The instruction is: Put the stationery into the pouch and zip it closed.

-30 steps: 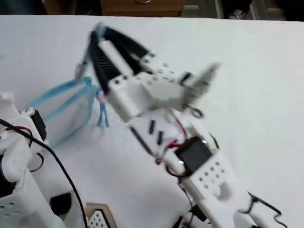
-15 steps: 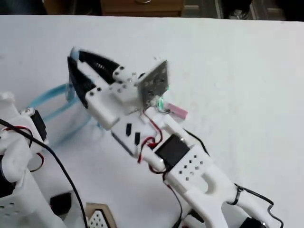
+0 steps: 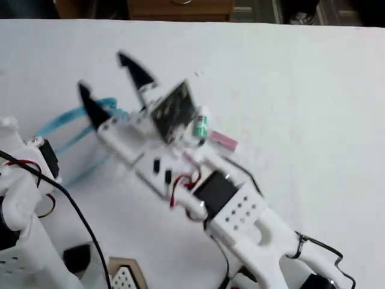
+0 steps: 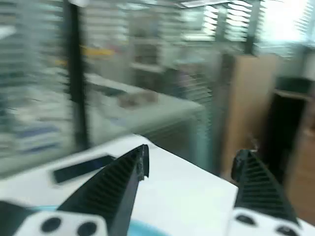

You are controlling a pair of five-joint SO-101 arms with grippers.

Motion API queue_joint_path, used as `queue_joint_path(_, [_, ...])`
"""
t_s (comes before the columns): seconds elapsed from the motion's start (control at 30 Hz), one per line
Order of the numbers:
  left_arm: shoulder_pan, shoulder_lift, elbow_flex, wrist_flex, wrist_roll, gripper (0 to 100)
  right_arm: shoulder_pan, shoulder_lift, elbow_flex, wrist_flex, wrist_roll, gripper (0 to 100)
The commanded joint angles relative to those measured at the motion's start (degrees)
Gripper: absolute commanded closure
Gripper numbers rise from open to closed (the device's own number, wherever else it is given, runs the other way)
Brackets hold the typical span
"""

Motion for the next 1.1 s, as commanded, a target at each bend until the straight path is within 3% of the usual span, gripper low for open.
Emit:
queue_joint_path(0.0, [-0.13, -0.40, -0.26, -0.97, 0.26, 98, 10.51, 4.70, -10.20, 12.70, -3.87, 75.5])
queue_joint_path(0.13, [-0.13, -0.40, -0.26, -0.97, 0.26, 98, 19.30, 16.40, -24.53, 35.82, -8.00, 77.6])
queue_joint_path(0.27, [-0.13, -0.40, -0.26, -0.97, 0.26, 98, 22.11, 30.99, -39.47, 56.92, -7.74, 77.6])
queue_joint_path(0.37, [-0.13, -0.40, -0.26, -0.97, 0.26, 98, 23.43, 43.21, -49.32, 66.86, -7.65, 77.6])
queue_joint_path(0.73, [0.04, -0.31, -0.18, -1.05, 0.26, 98, 26.77, 89.36, -87.38, 79.08, -8.00, 77.6])
queue_joint_path(0.93, [0.04, -0.31, -0.18, -1.05, 0.26, 98, 25.19, 104.57, -106.81, 85.49, -8.09, 77.9])
queue_joint_path(1.07, [0.04, -0.31, -0.18, -1.05, 0.26, 98, 25.71, 109.05, -110.86, 85.93, -8.09, 81.0])
